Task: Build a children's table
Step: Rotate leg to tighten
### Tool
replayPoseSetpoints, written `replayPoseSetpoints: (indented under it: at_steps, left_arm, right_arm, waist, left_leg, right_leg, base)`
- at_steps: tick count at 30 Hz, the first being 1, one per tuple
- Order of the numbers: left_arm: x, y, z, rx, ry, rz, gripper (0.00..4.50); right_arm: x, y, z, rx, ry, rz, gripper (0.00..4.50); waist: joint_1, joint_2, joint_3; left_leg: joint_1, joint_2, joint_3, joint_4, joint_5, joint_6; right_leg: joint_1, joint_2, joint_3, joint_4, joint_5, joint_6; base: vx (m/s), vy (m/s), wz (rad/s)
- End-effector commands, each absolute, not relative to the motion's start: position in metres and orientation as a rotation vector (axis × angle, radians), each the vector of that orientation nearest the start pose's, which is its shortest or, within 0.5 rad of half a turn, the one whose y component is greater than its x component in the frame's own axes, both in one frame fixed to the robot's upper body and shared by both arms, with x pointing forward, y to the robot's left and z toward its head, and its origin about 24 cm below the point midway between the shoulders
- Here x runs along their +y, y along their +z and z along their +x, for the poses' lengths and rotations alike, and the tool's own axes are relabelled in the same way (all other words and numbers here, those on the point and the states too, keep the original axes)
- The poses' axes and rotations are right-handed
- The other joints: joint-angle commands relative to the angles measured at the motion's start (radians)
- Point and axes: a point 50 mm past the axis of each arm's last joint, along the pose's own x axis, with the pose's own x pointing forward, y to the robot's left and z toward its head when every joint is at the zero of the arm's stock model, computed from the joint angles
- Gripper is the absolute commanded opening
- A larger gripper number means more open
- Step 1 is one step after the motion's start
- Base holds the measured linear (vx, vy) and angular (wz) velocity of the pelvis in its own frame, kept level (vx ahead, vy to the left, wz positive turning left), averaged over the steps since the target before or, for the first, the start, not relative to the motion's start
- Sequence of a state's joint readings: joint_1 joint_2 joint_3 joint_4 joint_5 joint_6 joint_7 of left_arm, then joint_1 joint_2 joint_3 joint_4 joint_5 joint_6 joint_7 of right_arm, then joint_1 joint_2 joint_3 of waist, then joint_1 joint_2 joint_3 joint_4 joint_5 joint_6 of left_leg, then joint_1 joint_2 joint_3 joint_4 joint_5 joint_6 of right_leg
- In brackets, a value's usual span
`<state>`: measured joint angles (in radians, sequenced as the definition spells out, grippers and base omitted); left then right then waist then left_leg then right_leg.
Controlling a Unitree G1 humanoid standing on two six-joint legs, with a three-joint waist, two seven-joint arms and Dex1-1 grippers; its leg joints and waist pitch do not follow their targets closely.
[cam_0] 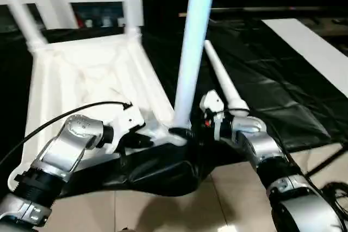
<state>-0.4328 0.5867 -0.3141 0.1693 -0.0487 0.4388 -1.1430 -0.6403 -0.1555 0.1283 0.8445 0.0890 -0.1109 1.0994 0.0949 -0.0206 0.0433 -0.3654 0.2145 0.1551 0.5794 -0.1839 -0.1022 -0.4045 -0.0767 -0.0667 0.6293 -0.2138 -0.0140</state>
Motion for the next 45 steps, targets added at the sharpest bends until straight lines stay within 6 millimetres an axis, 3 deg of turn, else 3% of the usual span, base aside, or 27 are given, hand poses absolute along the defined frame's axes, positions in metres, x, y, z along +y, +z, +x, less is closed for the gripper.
replayPoseSetpoints:
  at_steps: [1, 7, 8, 23, 28, 32, 34, 35, 39, 45]
  left_arm:
    - [0.162, 0.06, 0.281, 0.632, -1.265, 0.439, 0.0]
    - [0.164, 0.06, 0.284, 0.626, -1.249, 0.45, 0.0]
    - [0.164, 0.06, 0.284, 0.623, -1.246, 0.456, 0.0]
    - [0.166, 0.06, 0.283, 0.624, -1.237, 0.465, 0.0]
    - [0.165, 0.06, 0.284, 0.628, -1.225, 0.465, 0.0]
    - [0.164, 0.06, 0.288, 0.62, -1.191, 0.459, 0.0]
    - [0.162, 0.06, 0.303, 0.586, -1.057, 0.446, 0.0]
    - [0.162, 0.06, 0.303, 0.586, -1.057, 0.446, 0.0]
    - [0.155, 0.062, 0.321, 0.554, -0.91, 0.415, 0.0]
    - [0.144, 0.062, 0.335, 0.545, -0.801, 0.389, 0.0]
  right_arm:
    - [-0.099, 0.045, 0.324, 0.217, 1.287, -0.121, 4.27]
    - [-0.099, 0.044, 0.324, 0.233, 1.305, -0.135, 4.27]
    - [-0.099, 0.044, 0.324, 0.236, 1.308, -0.134, 4.01]
    - [-0.097, 0.039, 0.324, 0.251, 1.302, -0.151, 2.78]
    - [-0.094, 0.036, 0.324, 0.249, 1.278, -0.156, 2.74]
    - [-0.093, 0.036, 0.328, 0.223, 1.208, -0.123, 2.73]
    - [-0.091, 0.033, 0.335, 0.207, 1.021, -0.048, 2.73]
    - [-0.091, 0.033, 0.335, 0.207, 1.021, -0.048, 2.73]
    - [-0.086, 0.025, 0.341, 0.222, 0.786, 0.043, 2.73]
    - [-0.071, 0.018, 0.348, 0.258, 0.435, 0.071, 2.72]
  waist:
    - [-0.002, 0.014, -0.055]
    - [-0.002, 0.013, -0.056]
    - [-0.002, 0.009, -0.057]
    - [-0.002, 0.011, -0.057]
    - [-0.003, 0.012, -0.057]
    - [-0.007, 0.012, -0.052]
    - [-0.011, 0.01, -0.045]
    - [-0.008, 0.011, -0.046]
    - [-0.009, 0.01, -0.045]
    - [-0.013, 0.016, -0.048]
  left_leg:
    - [0.012, 0.015, 0.014, -0.064, -0.138, 0.051]
    - [0.008, 0.012, 0.013, -0.063, -0.121, 0.043]
    - [0.007, 0.012, 0.013, -0.063, -0.113, 0.047]
    - [0.007, 0.012, 0.013, -0.062, -0.118, 0.047]
    - [0.008, 0.012, 0.012, -0.062, -0.113, 0.047]
    - [0.008, 0.013, 0.011, -0.067, -0.167, 0.029]
    - [0.009, 0.012, 0.013, -0.071, -0.199, 0.015]
    - [0.014, 0.012, 0.013, -0.071, -0.207, 0.007]
    - [0.015, 0.011, 0.011, -0.077, -0.236, -0.016]
    - [0.012, 0.006, 0.01, -0.078, -0.218, -0.032]
  right_leg:
    - [0.058, -0.051, 0.043, -0.058, 0.04, -0.283]
    - [0.061, -0.053, 0.044, -0.057, 0.04, -0.268]
    - [0.062, -0.052, 0.044, -0.056, 0.046, -0.267]
    - [0.062, -0.053, 0.043, -0.055, 0.036, -0.268]
    - [0.06, -0.052, 0.043, -0.054, 0.041, -0.27]
    - [0.059, -0.055, 0.044, -0.064, -0.049, -0.256]
    - [0.052, -0.054, 0.047, -0.073, -0.119, -0.238]
    - [0.051, -0.056, 0.047, -0.077, -0.146, -0.232]
    - [0.049, -0.058, 0.049, -0.084, -0.221, -0.199]
    - [0.047, -0.054, 0.048, -0.083, -0.191, -0.183]
  base:
    - [0.0, 0.0, 0.0]
    - [0.0, 0.0, 0.0]
    - [0.0, 0.0, 0.0]
    - [0.0, 0.0, 0.0]
    - [0.0, 0.0, 0.0]
    - [0.0, 0.0, 0.0]
    - [0.0, 0.0, 0.0]
    - [0.0, 0.0, 0.0]
    - [0.0, 0.0, 0.0]
    - [0.0, 0.0, 0.0]
